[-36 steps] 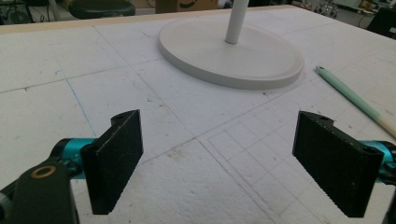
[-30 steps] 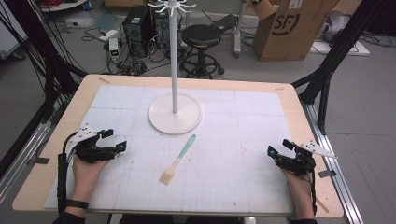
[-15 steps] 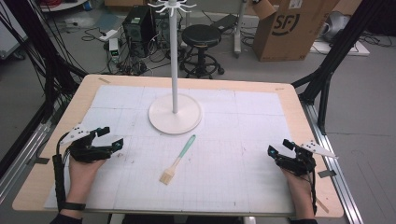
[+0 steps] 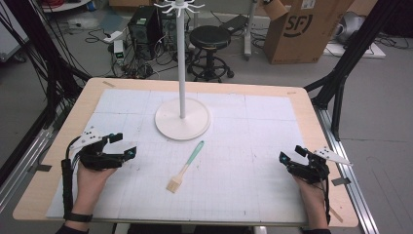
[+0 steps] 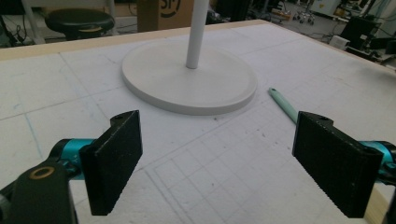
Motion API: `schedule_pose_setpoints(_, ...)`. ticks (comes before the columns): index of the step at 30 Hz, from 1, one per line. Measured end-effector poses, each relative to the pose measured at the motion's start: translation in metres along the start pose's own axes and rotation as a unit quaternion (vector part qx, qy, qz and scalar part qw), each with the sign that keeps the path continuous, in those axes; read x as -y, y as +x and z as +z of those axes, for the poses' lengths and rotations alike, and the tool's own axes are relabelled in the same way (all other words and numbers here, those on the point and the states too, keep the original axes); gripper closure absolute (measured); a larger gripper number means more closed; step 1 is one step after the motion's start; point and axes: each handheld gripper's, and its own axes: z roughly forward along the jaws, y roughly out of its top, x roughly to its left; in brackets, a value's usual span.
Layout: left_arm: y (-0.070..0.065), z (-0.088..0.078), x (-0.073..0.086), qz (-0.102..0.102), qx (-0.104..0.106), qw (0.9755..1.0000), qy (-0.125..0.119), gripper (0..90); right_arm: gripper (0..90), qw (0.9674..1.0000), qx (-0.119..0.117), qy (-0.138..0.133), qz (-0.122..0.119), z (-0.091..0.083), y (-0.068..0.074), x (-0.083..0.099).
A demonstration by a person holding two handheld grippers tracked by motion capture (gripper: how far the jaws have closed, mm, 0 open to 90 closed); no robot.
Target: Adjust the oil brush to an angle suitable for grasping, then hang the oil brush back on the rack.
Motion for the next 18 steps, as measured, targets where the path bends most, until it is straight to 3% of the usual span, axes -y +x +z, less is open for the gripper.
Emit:
schedule_pose_setpoints(8, -0.022, 0.010, -0.010, 0.000, 0.018, 0.9998, 0.006, 17.3, 16.7, 1.0000, 0.002, 0.000, 0.003, 0.000, -0.001, 0.000)
schedule_pose_setpoints(13, -0.044, 0.028, -0.010, 0.014, 0.030, 0.9993, 0.020, 18.3, 16.7, 1.0000, 0.002, 0.002, 0.004, 0.000, 0.000, 0.000)
schedule_pose_setpoints(18, -0.065, 0.047, -0.008, 0.013, 0.048, 0.9980, 0.040, 22.1, 16.7, 1.0000, 0.002, 0.002, 0.006, 0.000, -0.001, 0.000)
